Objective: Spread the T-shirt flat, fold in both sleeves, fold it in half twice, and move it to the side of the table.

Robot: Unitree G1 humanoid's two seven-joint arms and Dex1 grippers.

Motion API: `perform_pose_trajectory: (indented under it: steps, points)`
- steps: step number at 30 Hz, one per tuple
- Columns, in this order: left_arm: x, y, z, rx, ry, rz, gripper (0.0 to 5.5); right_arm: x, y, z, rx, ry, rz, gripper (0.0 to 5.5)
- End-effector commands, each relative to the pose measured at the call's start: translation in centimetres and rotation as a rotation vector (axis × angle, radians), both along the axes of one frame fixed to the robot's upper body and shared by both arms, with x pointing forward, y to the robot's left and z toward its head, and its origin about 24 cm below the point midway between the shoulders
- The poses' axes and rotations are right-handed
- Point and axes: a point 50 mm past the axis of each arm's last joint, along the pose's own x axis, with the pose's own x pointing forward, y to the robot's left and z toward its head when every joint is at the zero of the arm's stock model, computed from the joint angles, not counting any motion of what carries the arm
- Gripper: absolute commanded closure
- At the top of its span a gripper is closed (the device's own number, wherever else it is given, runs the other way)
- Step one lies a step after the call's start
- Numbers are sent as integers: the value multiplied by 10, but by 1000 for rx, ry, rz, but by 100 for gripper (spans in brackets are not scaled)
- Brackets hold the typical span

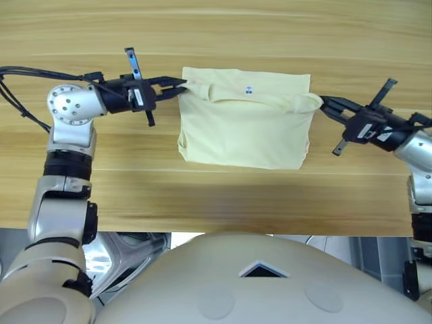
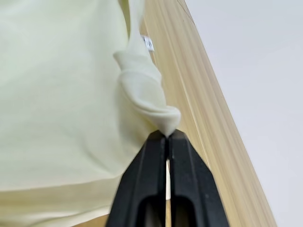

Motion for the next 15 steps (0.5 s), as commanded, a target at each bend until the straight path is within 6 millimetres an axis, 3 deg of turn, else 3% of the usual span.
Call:
perform_pose_trajectory:
  steps: [1, 7, 15]
  points:
    - [13, -4, -11, 24, 2, 48, 544, 14, 7, -11, -2, 5, -8, 550]
    - [20, -10, -34, 21, 64, 125, 544, 39, 7, -25, -21, -2, -98, 550]
    - [30, -16, -49, -22, 84, 277, 544, 54, 3, -52, -103, 34, -190, 550]
